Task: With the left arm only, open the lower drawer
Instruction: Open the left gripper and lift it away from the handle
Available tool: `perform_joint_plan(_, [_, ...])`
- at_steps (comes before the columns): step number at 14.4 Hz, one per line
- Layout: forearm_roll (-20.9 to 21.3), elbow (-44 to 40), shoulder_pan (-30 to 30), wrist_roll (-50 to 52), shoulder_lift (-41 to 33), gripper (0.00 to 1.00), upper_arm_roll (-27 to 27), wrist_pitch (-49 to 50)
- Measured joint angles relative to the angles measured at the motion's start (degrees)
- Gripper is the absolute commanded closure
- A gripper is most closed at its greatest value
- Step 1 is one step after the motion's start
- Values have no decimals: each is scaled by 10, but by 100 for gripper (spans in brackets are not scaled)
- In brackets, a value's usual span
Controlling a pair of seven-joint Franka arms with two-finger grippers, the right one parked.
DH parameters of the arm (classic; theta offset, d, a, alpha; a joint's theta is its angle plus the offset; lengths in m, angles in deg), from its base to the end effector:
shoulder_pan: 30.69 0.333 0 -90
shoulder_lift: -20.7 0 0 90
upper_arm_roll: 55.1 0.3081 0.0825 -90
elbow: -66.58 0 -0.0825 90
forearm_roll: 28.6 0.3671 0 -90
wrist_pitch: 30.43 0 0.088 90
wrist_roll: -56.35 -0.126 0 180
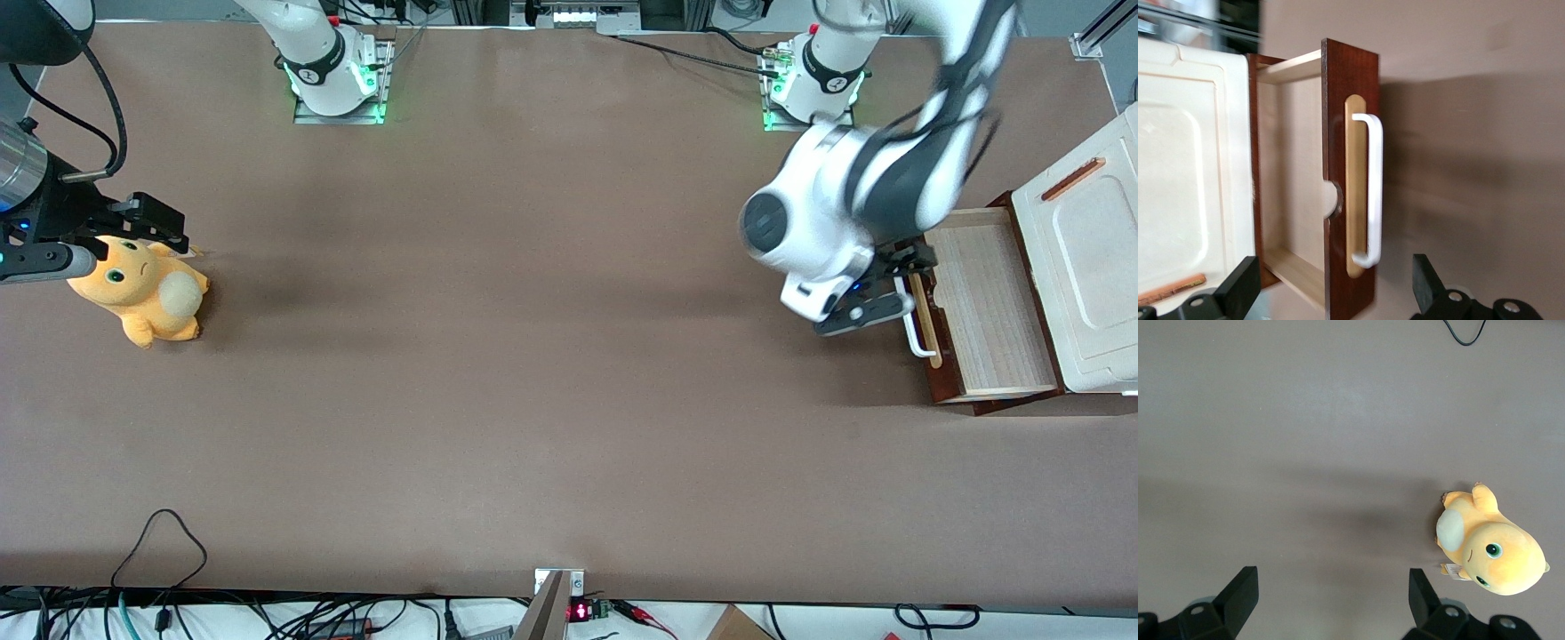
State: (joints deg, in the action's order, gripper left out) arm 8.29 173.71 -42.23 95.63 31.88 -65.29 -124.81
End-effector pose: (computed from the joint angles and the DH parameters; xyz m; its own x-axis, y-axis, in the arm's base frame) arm 0.5324 -0.1314 0.3870 0.9934 0.1143 -0.0033 0.0846 -0.7546 -0.6507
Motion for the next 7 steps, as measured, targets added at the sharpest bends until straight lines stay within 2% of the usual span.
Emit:
perform_joint_plan(5, [-262, -3, 101, -235, -142, 0, 13, -50])
perform_joint_plan(7, [-321, -2, 116, -311, -174, 0, 33, -52])
